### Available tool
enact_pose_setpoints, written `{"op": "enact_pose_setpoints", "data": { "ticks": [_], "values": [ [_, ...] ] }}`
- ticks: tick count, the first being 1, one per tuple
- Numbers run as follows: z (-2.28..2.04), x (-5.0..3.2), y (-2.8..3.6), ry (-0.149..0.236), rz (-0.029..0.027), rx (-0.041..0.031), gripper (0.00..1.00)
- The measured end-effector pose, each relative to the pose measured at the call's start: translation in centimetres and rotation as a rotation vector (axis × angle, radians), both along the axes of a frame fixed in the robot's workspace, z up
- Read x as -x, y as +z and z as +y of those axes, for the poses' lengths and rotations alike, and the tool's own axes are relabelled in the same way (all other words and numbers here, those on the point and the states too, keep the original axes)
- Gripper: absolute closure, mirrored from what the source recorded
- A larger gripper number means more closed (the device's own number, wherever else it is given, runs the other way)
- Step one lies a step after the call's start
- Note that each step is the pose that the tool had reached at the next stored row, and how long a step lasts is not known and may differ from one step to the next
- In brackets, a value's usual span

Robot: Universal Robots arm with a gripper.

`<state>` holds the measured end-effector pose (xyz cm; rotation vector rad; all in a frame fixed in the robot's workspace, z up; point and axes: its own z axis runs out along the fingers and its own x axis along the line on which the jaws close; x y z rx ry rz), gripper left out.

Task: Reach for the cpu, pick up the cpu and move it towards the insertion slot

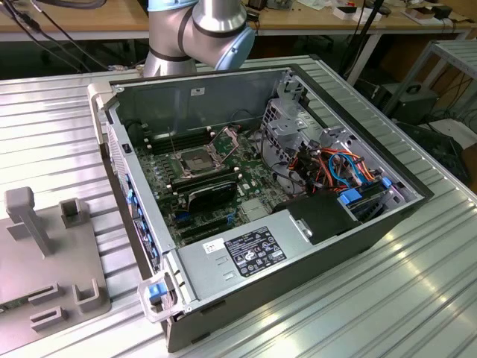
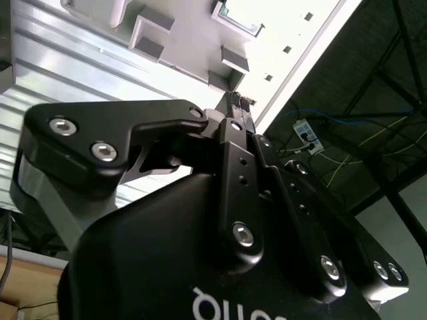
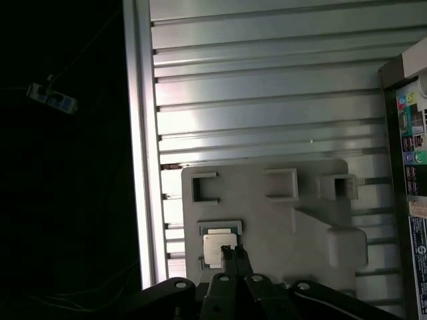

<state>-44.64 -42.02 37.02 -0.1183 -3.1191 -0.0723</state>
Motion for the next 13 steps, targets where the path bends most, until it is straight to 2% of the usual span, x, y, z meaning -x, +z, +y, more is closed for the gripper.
{"op": "enact_pose_setpoints", "data": {
  "ticks": [1, 6, 13],
  "values": [
    [-0.13, 0.05, -0.10, 0.000, 0.0008, 0.0000, 0.89],
    [-0.15, 0.06, -0.12, 0.000, 0.0012, -0.0001, 0.89],
    [-0.86, 0.23, -0.37, 0.000, 0.0018, 0.0000, 0.89]
  ]
}}
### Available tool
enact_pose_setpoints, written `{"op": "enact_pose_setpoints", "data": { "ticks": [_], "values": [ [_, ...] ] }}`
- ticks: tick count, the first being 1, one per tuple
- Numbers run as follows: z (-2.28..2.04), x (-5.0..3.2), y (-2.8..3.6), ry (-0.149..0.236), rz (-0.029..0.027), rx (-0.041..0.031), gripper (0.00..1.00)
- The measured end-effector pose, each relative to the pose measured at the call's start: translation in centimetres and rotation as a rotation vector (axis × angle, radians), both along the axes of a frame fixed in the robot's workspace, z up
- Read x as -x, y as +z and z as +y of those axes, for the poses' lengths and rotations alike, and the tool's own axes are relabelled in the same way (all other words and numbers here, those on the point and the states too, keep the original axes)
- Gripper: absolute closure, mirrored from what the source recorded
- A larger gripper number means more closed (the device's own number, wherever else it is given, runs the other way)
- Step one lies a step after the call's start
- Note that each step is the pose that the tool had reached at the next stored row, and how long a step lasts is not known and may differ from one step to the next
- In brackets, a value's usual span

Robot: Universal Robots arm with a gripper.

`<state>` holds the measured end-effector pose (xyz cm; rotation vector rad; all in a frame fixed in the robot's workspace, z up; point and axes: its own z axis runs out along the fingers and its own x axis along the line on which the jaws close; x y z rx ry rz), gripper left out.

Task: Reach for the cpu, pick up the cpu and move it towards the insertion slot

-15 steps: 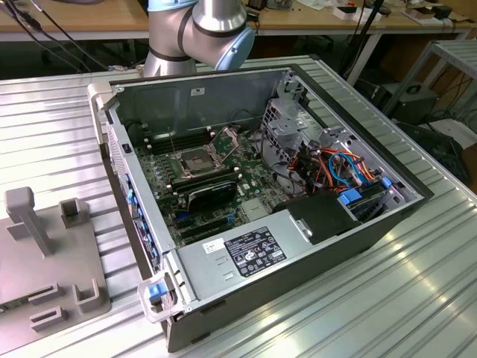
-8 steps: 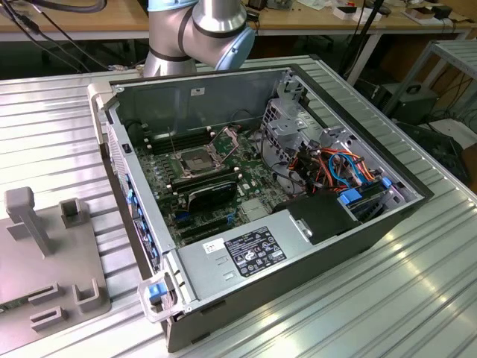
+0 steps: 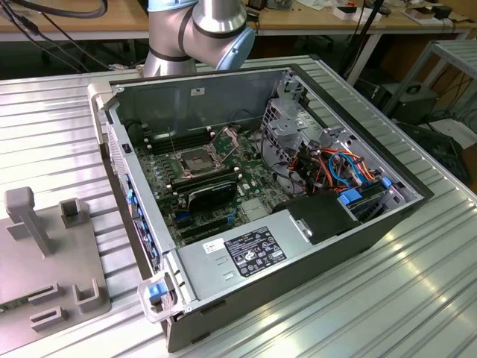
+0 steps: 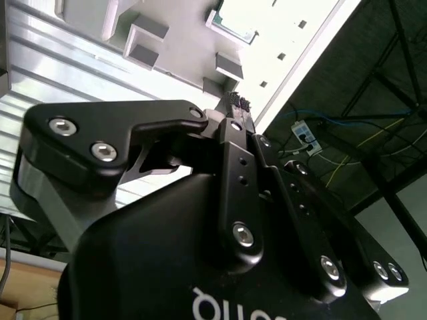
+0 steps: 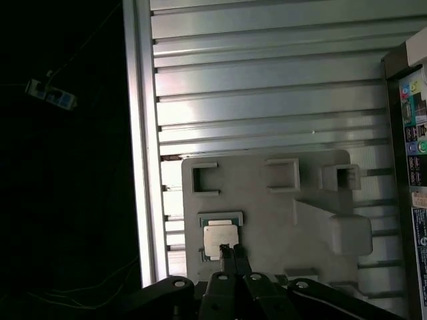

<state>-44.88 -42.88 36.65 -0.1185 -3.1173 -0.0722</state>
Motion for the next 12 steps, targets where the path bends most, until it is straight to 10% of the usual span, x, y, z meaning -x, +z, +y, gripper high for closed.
{"op": "enact_pose_setpoints", "data": {
  "ticks": [12],
  "values": [
    [-0.03, 0.81, -0.12, 0.000, 0.0001, 0.0001, 0.89]
  ]
}}
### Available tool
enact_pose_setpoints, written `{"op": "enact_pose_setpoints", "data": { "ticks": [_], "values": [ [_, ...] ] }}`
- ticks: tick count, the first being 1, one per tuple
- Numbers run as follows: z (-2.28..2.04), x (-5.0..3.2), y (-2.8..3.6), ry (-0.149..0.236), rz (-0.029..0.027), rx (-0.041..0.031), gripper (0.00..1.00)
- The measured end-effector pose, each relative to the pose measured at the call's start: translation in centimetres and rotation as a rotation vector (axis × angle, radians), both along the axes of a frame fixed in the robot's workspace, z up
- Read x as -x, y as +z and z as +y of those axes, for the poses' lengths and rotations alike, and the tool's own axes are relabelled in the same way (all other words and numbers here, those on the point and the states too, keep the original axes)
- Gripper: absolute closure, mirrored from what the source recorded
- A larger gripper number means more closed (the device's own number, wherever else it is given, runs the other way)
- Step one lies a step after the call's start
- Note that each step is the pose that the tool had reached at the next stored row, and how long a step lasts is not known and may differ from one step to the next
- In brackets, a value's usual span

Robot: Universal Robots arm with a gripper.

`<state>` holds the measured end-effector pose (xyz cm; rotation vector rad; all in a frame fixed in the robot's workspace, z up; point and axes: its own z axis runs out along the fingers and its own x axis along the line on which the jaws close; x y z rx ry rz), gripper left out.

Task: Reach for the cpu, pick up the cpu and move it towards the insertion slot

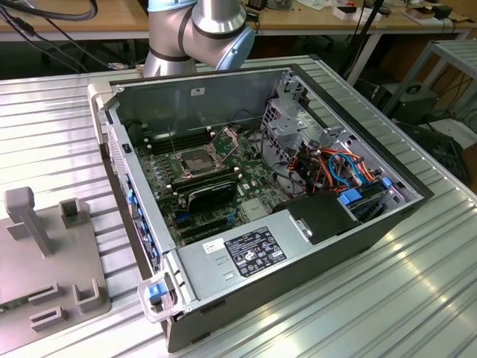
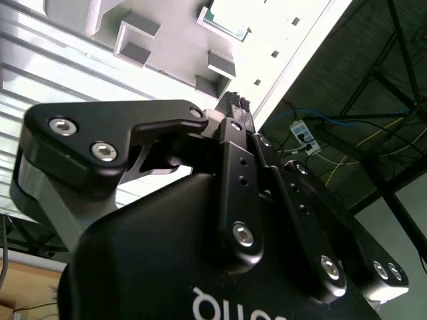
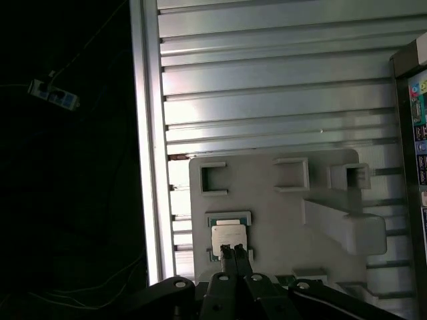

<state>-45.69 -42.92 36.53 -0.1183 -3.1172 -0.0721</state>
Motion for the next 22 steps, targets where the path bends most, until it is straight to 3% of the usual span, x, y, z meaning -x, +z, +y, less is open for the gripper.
{"op": "enact_pose_setpoints", "data": {
  "ticks": [8, 10, 13, 14, 15, 18, 22],
  "values": [
    [0.00, 0.00, -0.01, 0.000, 0.0001, 0.0000, 0.89],
    [0.00, 0.00, -0.01, 0.000, 0.0000, 0.0000, 0.77],
    [0.00, 0.00, -0.01, 0.000, 0.0000, -0.0001, 0.71],
    [0.00, 0.00, -0.02, 0.000, 0.0000, 0.0000, 0.58],
    [0.00, 0.00, -0.02, 0.000, 0.0000, 0.0000, 0.58],
    [0.00, 0.00, -0.02, 0.000, 0.0000, 0.0000, 0.40],
    [0.00, 0.00, -0.17, 0.004, 0.0001, 0.0000, 0.40]
  ]
}}
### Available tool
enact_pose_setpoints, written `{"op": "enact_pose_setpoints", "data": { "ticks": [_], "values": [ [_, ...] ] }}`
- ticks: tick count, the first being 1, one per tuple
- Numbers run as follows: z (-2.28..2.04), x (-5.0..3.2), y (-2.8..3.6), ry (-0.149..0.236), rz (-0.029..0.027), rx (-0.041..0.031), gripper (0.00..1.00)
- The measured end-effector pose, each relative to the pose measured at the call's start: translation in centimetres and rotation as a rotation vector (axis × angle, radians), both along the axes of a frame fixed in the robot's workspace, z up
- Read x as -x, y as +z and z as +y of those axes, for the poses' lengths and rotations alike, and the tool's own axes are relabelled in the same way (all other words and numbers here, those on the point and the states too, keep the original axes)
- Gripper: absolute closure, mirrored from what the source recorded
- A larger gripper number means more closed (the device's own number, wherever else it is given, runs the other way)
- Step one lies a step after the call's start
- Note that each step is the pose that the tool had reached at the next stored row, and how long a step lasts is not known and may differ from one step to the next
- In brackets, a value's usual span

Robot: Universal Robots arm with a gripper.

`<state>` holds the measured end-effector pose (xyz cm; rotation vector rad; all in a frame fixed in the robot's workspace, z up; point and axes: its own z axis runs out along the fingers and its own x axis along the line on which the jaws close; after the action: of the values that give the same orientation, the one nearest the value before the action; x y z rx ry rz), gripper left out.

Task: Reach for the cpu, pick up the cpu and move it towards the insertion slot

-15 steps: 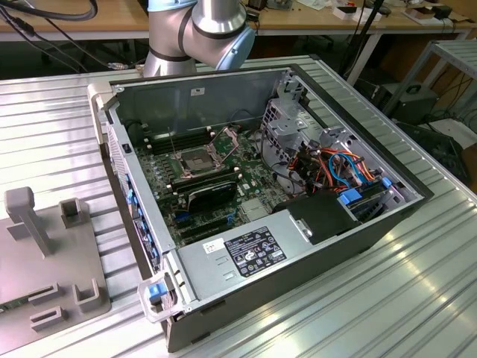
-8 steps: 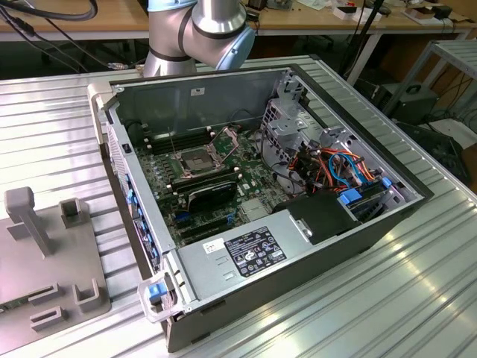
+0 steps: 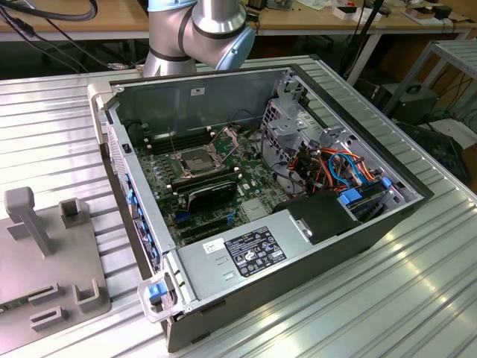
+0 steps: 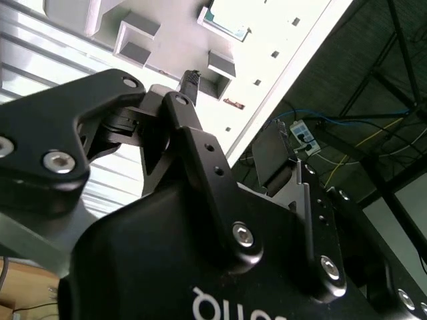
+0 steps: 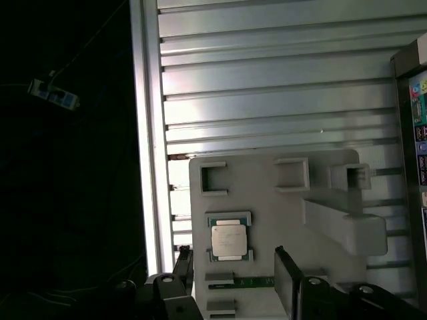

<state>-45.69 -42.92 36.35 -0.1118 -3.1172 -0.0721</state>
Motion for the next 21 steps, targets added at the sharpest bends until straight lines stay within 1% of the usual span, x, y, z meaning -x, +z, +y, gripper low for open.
{"op": "enact_pose_setpoints", "data": {
  "ticks": [5, 9, 21],
  "values": [
    [0.00, 0.06, -0.59, 0.027, 0.0016, 0.0001, 0.40],
    [0.00, 0.08, -0.90, 0.037, 0.0015, 0.0000, 0.40],
    [0.00, 0.08, -1.75, 0.043, 0.0016, 0.0000, 0.40]
  ]
}}
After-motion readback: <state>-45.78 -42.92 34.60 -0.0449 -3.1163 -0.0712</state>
